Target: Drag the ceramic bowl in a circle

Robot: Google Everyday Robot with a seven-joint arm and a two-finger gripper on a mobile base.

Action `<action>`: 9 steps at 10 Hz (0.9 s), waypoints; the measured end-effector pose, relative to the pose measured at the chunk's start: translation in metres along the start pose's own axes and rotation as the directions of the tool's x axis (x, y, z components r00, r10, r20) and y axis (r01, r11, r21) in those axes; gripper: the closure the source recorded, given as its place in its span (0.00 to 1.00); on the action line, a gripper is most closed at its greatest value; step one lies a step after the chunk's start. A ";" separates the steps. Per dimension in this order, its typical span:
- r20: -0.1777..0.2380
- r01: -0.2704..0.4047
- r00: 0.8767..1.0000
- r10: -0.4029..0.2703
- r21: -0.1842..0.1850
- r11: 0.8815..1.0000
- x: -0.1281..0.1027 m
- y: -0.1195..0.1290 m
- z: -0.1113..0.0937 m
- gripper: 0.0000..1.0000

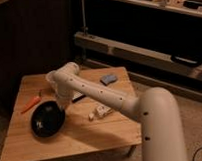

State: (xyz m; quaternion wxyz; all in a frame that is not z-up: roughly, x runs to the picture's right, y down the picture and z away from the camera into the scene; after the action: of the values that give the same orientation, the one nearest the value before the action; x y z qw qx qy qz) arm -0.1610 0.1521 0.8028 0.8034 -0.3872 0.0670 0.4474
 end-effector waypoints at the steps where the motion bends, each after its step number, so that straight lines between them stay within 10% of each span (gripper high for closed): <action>1: -0.006 -0.018 1.000 0.018 0.004 1.000 0.023 -0.005 -0.001 1.00; 5: -0.068 -0.001 0.998 0.000 -0.016 1.000 0.108 0.033 0.012 1.00; 9: -0.113 0.128 0.985 -0.133 -0.048 0.991 0.084 0.084 0.034 1.00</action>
State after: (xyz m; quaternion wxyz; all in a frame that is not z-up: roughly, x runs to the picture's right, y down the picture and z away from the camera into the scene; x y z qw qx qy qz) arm -0.1841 0.2566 0.7416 0.8178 -0.4322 0.0790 0.3718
